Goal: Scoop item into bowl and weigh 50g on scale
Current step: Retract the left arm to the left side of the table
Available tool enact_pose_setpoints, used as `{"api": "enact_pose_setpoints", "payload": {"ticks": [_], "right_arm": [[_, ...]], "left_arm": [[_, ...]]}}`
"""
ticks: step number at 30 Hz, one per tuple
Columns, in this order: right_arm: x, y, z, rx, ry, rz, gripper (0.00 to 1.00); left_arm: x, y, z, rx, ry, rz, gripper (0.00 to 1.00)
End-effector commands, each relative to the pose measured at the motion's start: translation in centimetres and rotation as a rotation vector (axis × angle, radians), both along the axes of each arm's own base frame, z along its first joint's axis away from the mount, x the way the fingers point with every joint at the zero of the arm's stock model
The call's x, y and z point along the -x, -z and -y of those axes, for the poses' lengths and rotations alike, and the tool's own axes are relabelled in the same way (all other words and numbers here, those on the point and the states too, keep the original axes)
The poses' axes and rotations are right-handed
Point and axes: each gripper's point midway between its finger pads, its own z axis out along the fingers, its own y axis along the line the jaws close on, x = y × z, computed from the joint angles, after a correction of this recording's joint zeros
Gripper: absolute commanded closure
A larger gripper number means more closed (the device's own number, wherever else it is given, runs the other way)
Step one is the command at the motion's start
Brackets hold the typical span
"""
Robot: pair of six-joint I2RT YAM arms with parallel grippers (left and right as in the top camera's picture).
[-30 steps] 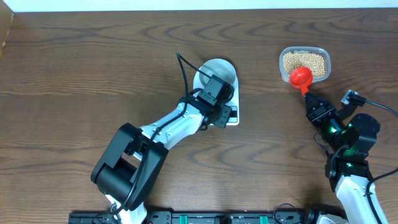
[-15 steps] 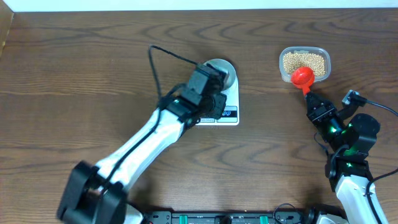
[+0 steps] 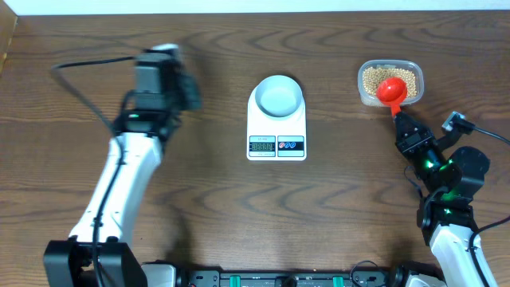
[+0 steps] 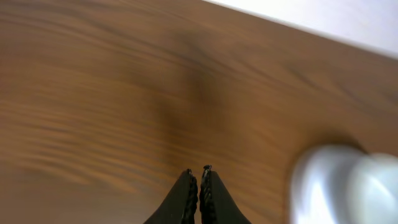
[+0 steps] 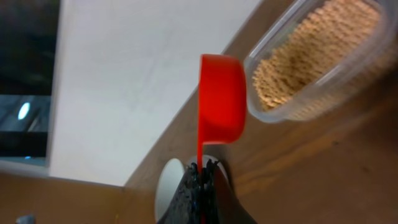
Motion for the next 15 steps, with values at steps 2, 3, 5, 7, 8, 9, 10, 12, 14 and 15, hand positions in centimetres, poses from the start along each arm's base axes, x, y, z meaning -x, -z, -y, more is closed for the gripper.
{"api": "enact_pose_setpoints", "payload": {"ticks": [2,3,5,7,8,9,10,12,14,15], "right_arm": [[-0.2,-1.7,-0.6,-0.115,-0.014,0.018,0.99],[-0.3,-1.7,-0.5,-0.158,-0.002,0.005,0.99],[-0.3,-1.7,-0.4,-0.215,0.019,-0.013,0.99],[-0.4,-1.7,-0.1,-0.230,0.040,-0.018,0.99],[-0.5,-1.6,0.1,-0.228,0.048,-0.017,0.99],[-0.5,-1.6,0.3,-0.227,0.061,-0.016,0.99],[-0.6,-1.6,0.4,-0.225,0.068,-0.015,0.99],[-0.6,-1.6,0.4,-0.225,0.069,-0.015,0.99],[-0.6,-1.6,0.4,-0.225,0.068,-0.015,0.99],[-0.6,-1.6,0.4,-0.225,0.066,-0.016,0.99]], "left_arm": [[0.7,-1.1,-10.4,-0.064,-0.295,0.032,0.88],[1.1,-1.1,-12.0,-0.065,-0.332,0.030,0.85],[1.9,-1.1,-14.9,-0.062,-0.404,0.028,0.78],[2.6,-1.0,-16.9,-0.046,-0.467,0.029,0.77],[2.8,-1.0,-17.6,-0.042,-0.488,0.029,0.77],[3.2,-0.9,-18.5,-0.042,-0.512,0.027,0.76],[3.4,-0.8,-19.2,-0.042,-0.527,0.024,0.76],[3.8,-0.5,-20.1,-0.041,-0.550,0.016,0.76],[3.9,-0.2,-20.5,-0.041,-0.559,0.008,0.76],[3.9,0.0,-20.5,-0.040,-0.561,0.004,0.76]]}}
